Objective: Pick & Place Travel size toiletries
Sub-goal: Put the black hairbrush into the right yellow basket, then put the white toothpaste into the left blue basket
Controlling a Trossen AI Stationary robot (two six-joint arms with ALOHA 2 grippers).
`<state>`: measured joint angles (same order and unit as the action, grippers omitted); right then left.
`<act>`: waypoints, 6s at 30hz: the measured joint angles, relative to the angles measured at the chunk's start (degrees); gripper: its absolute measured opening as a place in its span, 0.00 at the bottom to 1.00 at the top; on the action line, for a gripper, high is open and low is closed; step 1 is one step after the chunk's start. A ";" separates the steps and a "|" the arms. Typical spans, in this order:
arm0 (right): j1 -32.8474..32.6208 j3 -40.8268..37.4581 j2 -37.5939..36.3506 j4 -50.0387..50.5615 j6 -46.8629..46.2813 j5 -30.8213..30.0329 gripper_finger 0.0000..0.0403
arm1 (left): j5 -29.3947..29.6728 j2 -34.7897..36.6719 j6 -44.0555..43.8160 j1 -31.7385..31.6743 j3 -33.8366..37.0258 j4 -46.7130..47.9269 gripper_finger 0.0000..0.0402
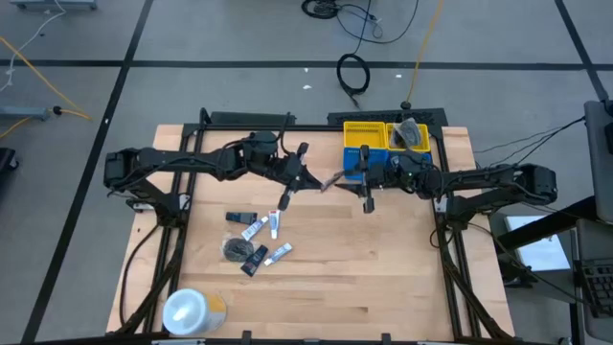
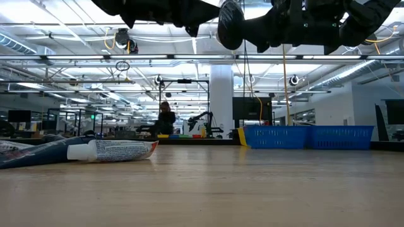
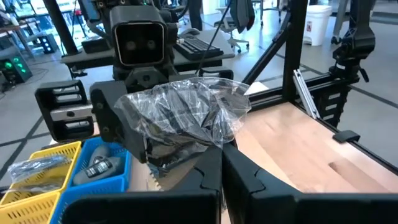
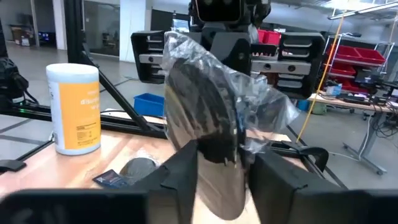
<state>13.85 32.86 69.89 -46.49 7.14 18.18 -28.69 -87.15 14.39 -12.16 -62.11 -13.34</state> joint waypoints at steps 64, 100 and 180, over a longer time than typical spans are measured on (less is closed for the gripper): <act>24.09 0.03 -11.95 59.04 -1.52 -55.94 0.05 | 31.59 5.55 -4.41 -3.85 -0.02 14.86 0.39; 27.84 0.03 -3.65 53.98 4.85 -52.84 0.16 | 31.56 5.54 -4.61 -3.82 -0.02 14.87 0.39; -4.38 0.01 -10.54 44.47 1.92 -40.44 0.34 | 31.30 5.14 -33.02 5.09 0.02 57.98 0.39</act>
<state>9.47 32.86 59.35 -2.02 9.05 -22.25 2.61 -82.01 -18.63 -7.08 -62.08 44.64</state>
